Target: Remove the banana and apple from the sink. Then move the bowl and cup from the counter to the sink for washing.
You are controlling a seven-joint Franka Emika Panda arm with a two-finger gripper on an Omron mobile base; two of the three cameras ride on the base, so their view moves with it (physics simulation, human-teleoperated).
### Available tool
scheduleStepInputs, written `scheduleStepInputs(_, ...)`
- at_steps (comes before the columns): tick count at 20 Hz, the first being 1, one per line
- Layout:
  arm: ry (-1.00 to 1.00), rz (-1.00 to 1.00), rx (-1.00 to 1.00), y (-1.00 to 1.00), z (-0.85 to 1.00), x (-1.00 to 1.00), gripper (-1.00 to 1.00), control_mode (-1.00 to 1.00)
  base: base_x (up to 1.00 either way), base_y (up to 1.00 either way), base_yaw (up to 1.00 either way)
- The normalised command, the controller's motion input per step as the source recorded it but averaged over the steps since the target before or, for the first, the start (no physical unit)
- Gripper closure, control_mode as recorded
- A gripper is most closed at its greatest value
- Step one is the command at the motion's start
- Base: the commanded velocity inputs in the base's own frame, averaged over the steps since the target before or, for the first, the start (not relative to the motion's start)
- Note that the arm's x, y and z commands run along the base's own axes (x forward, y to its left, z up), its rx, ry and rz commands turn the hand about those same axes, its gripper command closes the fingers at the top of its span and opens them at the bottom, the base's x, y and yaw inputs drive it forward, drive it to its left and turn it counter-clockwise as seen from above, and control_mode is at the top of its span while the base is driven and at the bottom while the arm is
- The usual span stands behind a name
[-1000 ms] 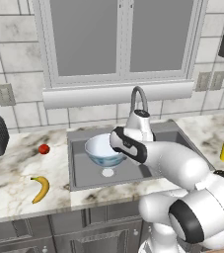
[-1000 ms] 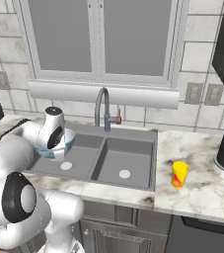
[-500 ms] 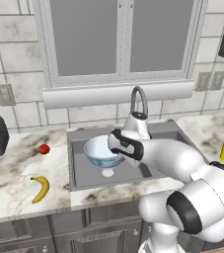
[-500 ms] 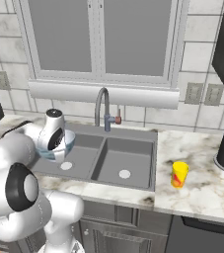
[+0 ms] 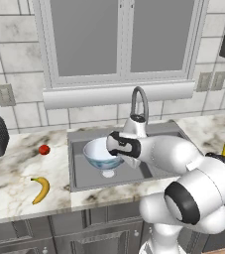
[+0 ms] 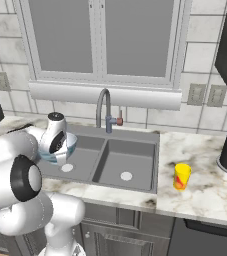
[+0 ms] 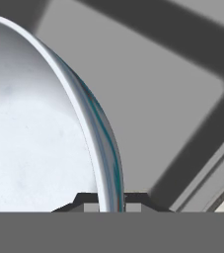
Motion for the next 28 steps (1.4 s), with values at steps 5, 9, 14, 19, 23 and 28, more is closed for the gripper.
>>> scheduleStepInputs(5, 0.0, 0.0, 0.0, 0.05, -0.12, 0.13, 1.0, -1.0, 0.0, 0.0, 0.0)
scheduleStepInputs(9, 0.0, 0.0, 0.0, 0.07, -0.11, 0.14, 1.0, -1.0, 0.0, 0.0, 0.0)
scheduleStepInputs(14, 0.0, 0.0, 0.0, 0.08, -0.09, 0.14, 1.0, -1.0, 0.0, 0.0, 0.0)
scheduleStepInputs(19, 0.0, 0.0, 0.0, 0.06, -0.1, 0.12, 1.0, -1.0, 0.0, 0.0, 0.0)
scheduleStepInputs(23, 0.0, 0.0, 0.0, 0.06, -0.11, 0.12, 1.0, -1.0, 0.0, 0.0, 0.0)
scheduleStepInputs(28, 0.0, 0.0, 0.0, 0.07, -0.1, 0.11, 1.0, -1.0, 0.0, 0.0, 0.0)
